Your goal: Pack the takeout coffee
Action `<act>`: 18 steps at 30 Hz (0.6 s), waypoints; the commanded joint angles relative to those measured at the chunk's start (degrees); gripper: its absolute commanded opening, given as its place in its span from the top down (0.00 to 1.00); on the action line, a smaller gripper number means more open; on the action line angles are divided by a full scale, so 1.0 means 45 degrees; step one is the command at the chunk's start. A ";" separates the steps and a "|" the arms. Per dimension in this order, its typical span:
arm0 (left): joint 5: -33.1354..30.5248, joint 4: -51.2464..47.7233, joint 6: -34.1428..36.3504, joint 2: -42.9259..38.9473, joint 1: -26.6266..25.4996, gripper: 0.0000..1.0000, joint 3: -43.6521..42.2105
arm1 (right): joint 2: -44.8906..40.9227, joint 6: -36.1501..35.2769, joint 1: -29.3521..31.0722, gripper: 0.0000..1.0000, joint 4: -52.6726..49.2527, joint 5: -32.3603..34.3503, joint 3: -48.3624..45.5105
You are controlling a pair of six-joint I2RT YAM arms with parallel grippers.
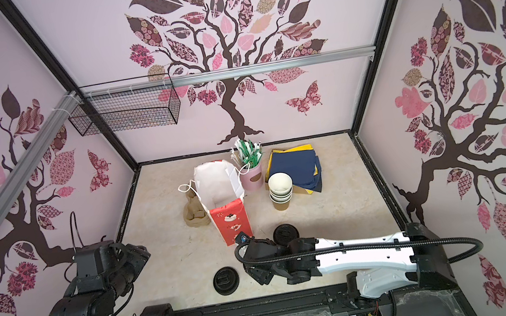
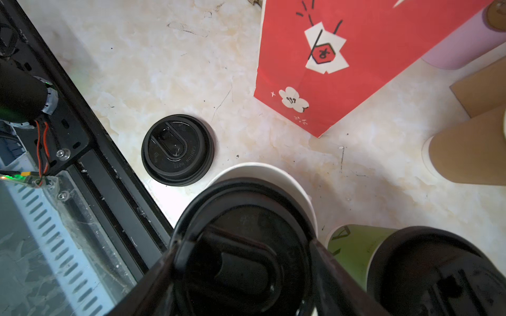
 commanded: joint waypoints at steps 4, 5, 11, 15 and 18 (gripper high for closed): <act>0.0452 0.0440 0.0422 0.0051 0.0057 0.31 -0.0468 | -0.0163 -0.0171 0.0048 0.28 0.0867 0.0747 -0.0161; 0.0455 0.0461 0.0403 0.0052 0.0055 0.31 -0.0483 | -0.0158 -0.0208 0.0021 0.28 0.0882 0.0775 -0.0203; 0.0425 0.0472 0.0378 0.0012 0.0052 0.31 -0.0583 | -0.0012 -0.0249 0.0017 0.27 0.0926 0.0713 -0.0385; 0.0429 0.0477 0.0345 -0.0027 0.0056 0.31 -0.0633 | 0.0110 -0.0284 0.0020 0.27 0.0985 0.0634 -0.0459; 0.0415 0.0476 0.0316 -0.0038 0.0060 0.31 -0.0638 | 0.0210 -0.0250 0.0009 0.26 0.0995 0.0595 -0.0486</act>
